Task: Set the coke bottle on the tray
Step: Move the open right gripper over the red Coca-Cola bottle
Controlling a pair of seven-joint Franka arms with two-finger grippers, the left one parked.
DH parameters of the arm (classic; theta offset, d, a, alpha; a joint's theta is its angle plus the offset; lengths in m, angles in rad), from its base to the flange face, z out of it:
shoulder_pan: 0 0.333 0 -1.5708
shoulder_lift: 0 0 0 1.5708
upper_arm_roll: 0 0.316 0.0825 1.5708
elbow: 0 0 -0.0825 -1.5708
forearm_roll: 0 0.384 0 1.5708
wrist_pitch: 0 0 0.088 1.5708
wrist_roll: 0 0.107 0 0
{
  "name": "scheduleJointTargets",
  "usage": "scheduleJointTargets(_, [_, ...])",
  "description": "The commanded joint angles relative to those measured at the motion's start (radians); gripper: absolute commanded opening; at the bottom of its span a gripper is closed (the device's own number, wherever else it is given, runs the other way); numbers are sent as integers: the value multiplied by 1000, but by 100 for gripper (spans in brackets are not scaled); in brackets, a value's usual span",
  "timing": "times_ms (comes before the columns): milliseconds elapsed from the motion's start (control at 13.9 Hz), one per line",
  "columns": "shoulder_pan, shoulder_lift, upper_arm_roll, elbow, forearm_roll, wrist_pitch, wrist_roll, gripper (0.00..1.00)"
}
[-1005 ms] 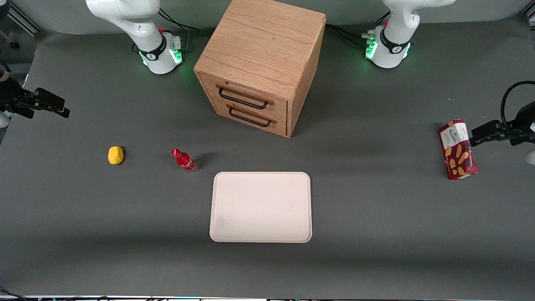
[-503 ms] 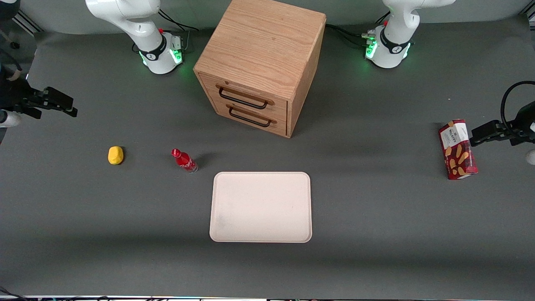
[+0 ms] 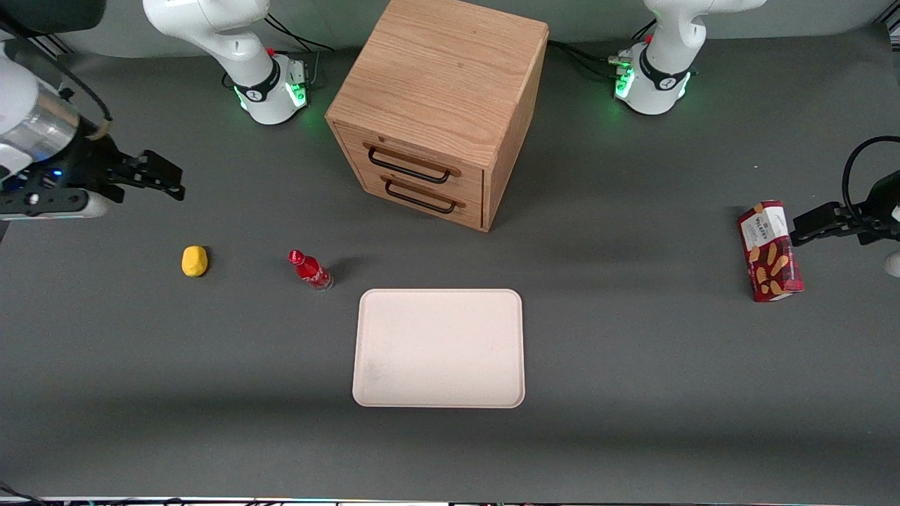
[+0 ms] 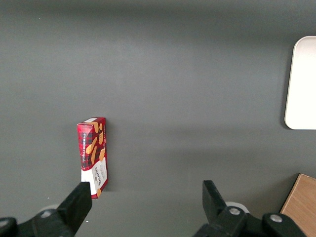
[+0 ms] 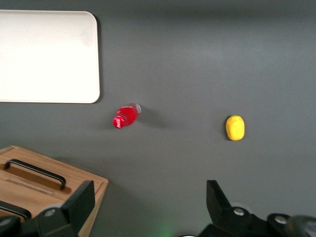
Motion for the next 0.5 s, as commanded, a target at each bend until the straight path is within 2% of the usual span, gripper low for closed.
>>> scheduleJointTargets(0, [100,57,-60,79,3,-8,75,100])
scheduleJointTargets(431, [174,91,-64,100,6,19,173,100])
